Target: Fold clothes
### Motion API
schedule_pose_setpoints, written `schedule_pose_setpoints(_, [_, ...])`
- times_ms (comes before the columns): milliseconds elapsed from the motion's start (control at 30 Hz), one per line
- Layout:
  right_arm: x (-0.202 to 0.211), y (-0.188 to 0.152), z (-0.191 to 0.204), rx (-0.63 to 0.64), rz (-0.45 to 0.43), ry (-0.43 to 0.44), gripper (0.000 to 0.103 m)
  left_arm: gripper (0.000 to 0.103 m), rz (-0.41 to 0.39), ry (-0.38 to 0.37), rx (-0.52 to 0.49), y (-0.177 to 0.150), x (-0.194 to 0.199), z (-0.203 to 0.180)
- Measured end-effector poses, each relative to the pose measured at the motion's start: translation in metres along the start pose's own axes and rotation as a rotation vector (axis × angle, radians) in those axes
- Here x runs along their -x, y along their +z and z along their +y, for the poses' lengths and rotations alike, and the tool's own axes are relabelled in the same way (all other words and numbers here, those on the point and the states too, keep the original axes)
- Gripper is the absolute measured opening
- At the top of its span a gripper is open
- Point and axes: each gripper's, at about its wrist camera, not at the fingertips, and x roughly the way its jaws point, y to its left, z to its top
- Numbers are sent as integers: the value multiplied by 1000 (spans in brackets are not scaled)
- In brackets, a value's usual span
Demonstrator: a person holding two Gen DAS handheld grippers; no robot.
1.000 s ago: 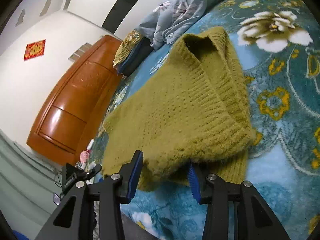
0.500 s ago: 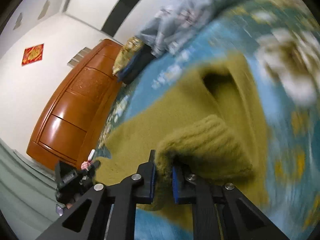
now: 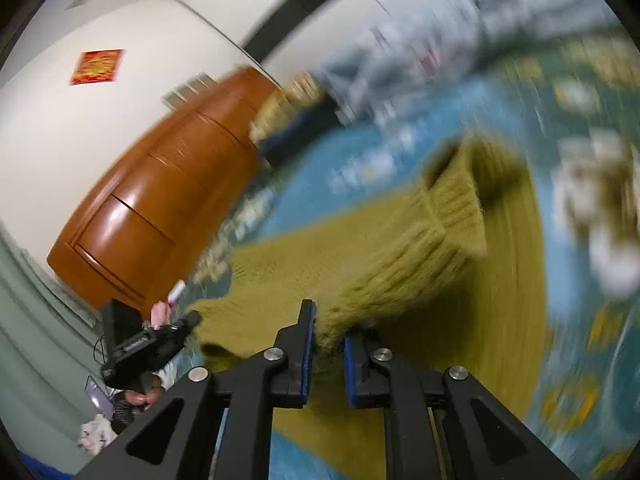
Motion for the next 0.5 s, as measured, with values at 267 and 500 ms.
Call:
schedule_pose_setpoints(267, [19, -12, 4, -19, -66, 42, 14, 10, -63, -66, 5, -16, 30, -10])
schedule_pose_setpoints(500, [25, -34, -8, -41, -46, -2, 13, 9, -31, 6, 5, -33, 24, -2])
